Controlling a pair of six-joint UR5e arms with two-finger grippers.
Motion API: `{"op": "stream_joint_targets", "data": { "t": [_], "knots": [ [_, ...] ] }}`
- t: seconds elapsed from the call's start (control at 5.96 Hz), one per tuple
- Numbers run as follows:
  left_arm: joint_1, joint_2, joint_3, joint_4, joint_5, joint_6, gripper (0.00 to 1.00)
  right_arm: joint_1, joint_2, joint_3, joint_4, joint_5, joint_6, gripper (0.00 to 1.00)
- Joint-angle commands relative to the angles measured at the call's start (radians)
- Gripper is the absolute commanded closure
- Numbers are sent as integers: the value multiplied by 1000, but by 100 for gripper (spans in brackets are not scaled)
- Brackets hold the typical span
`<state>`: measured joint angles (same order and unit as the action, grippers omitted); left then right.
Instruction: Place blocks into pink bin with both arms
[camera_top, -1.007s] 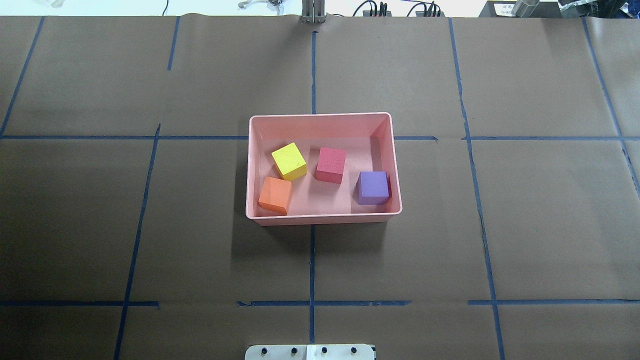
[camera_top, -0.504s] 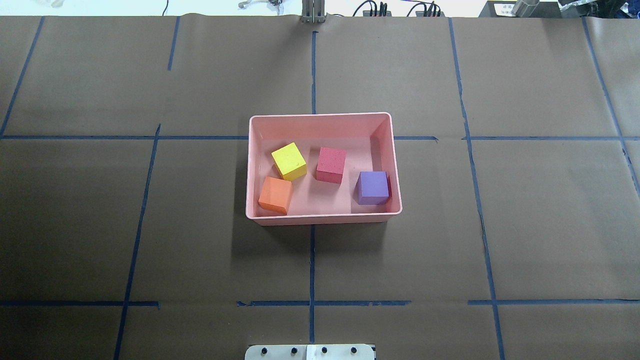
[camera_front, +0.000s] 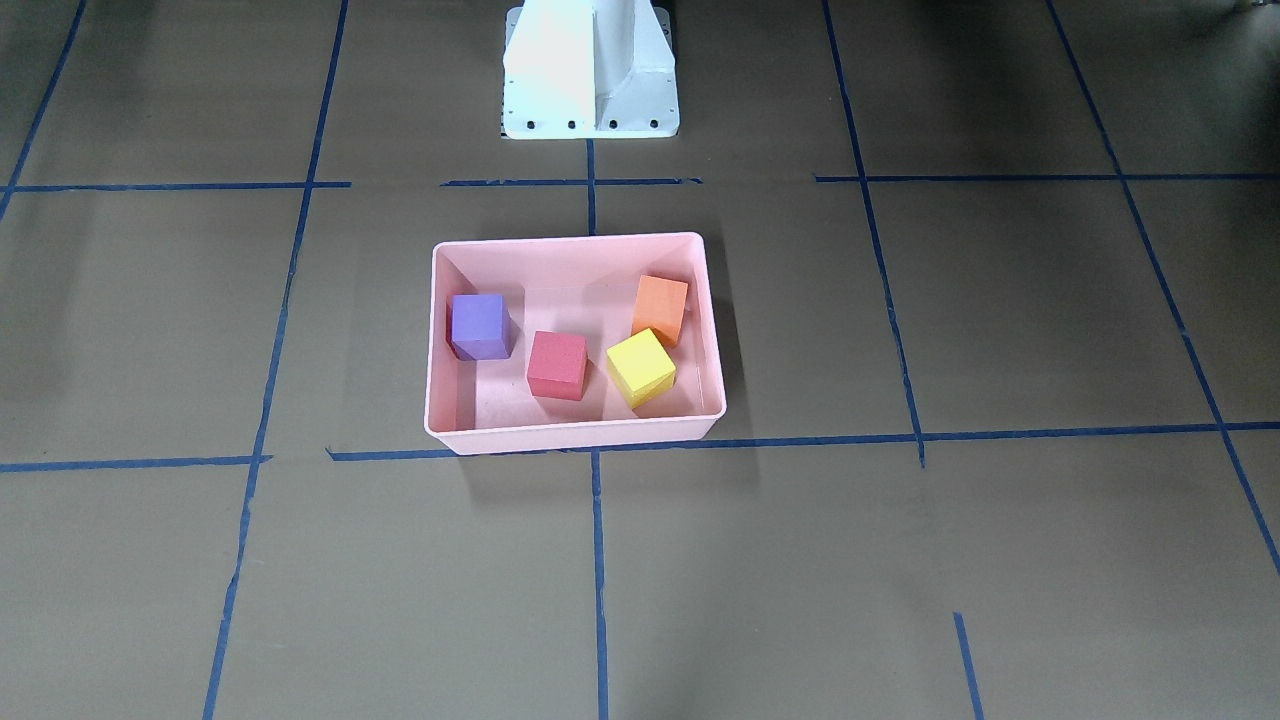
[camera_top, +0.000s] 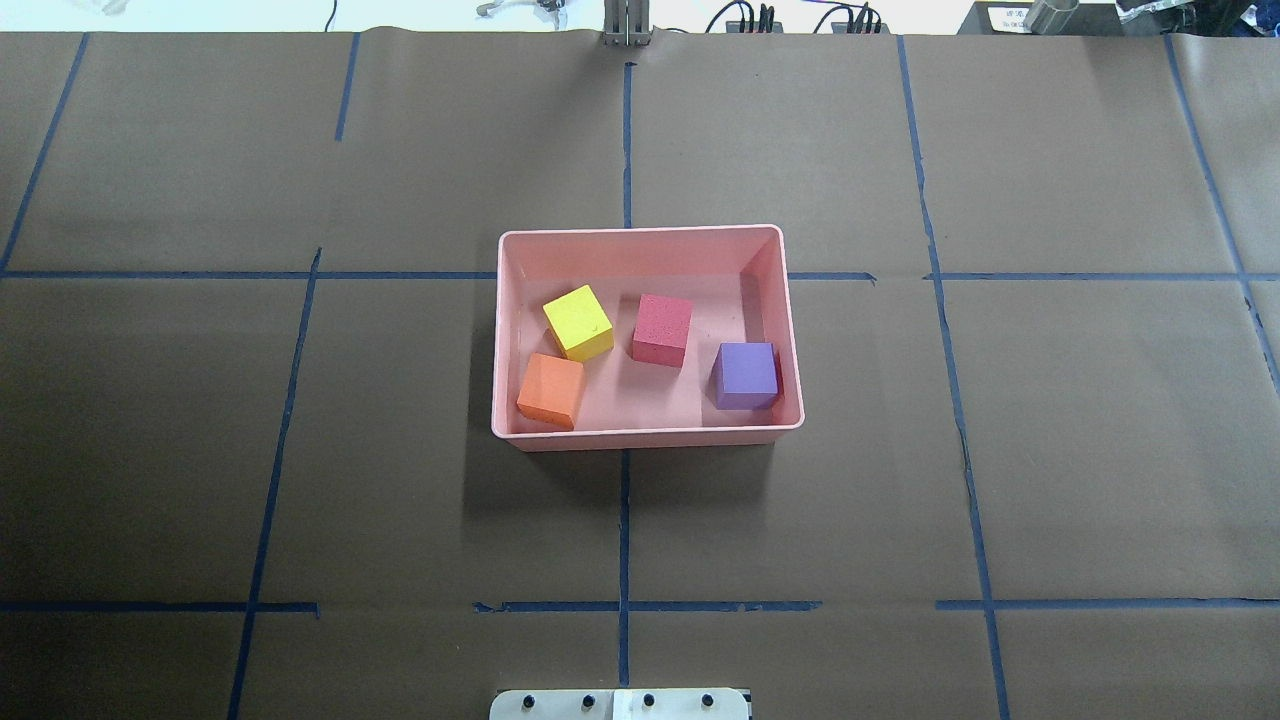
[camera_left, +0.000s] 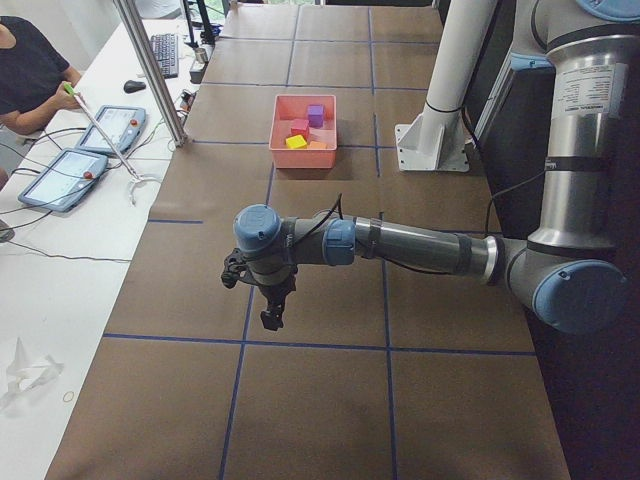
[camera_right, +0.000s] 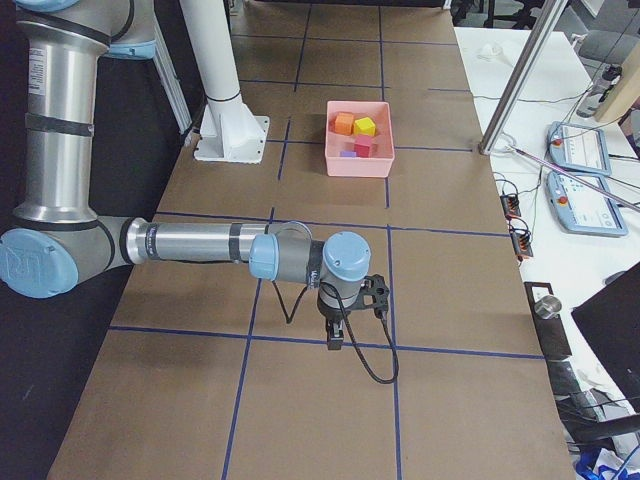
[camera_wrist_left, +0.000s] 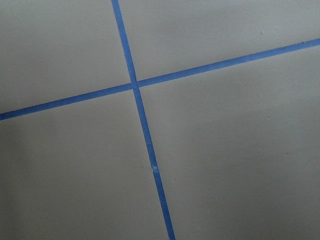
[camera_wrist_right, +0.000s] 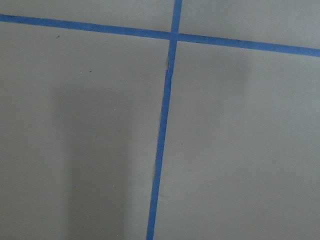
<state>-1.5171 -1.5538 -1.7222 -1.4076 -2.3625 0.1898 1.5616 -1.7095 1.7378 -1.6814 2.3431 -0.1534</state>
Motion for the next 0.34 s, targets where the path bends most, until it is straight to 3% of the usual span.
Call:
{"op": "stream_joint_targets", "data": {
  "t": [0.0, 0.17],
  "knots": [
    [-6, 6, 42, 7, -3, -3, 0, 0, -1, -11, 0, 1, 2, 0],
    [-40, 6, 27, 9, -6, -4, 0, 0, -1, -11, 0, -1, 2, 0]
  ]
}}
